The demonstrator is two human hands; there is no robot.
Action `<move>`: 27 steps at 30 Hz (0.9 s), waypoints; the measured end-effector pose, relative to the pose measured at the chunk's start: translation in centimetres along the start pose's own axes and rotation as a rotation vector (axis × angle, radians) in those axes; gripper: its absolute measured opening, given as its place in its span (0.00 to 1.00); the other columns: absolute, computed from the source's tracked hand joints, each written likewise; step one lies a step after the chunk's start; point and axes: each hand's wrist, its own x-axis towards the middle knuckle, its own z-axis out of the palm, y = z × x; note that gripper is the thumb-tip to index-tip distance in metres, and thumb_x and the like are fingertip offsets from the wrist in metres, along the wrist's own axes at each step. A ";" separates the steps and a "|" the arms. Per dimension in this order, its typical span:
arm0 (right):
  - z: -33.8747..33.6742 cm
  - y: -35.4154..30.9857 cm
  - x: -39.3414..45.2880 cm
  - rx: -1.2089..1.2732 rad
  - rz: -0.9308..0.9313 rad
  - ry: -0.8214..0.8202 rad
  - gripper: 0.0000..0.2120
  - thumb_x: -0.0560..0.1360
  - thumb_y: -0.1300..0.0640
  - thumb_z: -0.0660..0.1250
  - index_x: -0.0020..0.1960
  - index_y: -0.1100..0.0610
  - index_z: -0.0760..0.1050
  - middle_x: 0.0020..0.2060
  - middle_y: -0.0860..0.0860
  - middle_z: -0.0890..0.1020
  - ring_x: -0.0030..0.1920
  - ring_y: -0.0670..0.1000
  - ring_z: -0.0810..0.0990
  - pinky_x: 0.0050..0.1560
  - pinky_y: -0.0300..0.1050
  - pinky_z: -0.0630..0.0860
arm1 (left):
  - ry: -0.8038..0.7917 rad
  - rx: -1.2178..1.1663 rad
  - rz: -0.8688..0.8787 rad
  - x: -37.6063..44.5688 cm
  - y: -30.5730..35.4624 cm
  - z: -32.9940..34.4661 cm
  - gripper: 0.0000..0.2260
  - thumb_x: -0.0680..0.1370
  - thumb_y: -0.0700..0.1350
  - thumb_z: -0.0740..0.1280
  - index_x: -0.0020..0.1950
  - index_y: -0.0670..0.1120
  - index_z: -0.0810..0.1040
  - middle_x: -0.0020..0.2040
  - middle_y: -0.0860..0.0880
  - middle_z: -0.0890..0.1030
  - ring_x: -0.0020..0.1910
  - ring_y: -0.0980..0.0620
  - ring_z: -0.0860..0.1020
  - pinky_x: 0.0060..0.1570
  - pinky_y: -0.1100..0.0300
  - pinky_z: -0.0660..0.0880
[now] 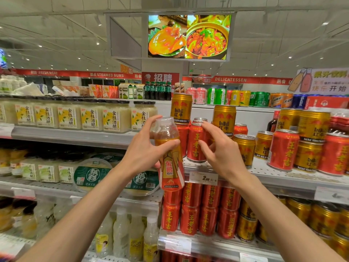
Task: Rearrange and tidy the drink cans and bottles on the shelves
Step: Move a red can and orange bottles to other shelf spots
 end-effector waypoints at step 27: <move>-6.4 3.6 -14.2 0.412 0.475 -0.495 0.29 0.67 0.40 0.79 0.65 0.37 0.74 0.55 0.39 0.82 0.52 0.42 0.84 0.52 0.46 0.83 | -0.140 -0.514 -0.199 -4.9 -2.4 11.2 0.26 0.69 0.58 0.73 0.64 0.50 0.72 0.51 0.47 0.87 0.42 0.50 0.87 0.33 0.52 0.83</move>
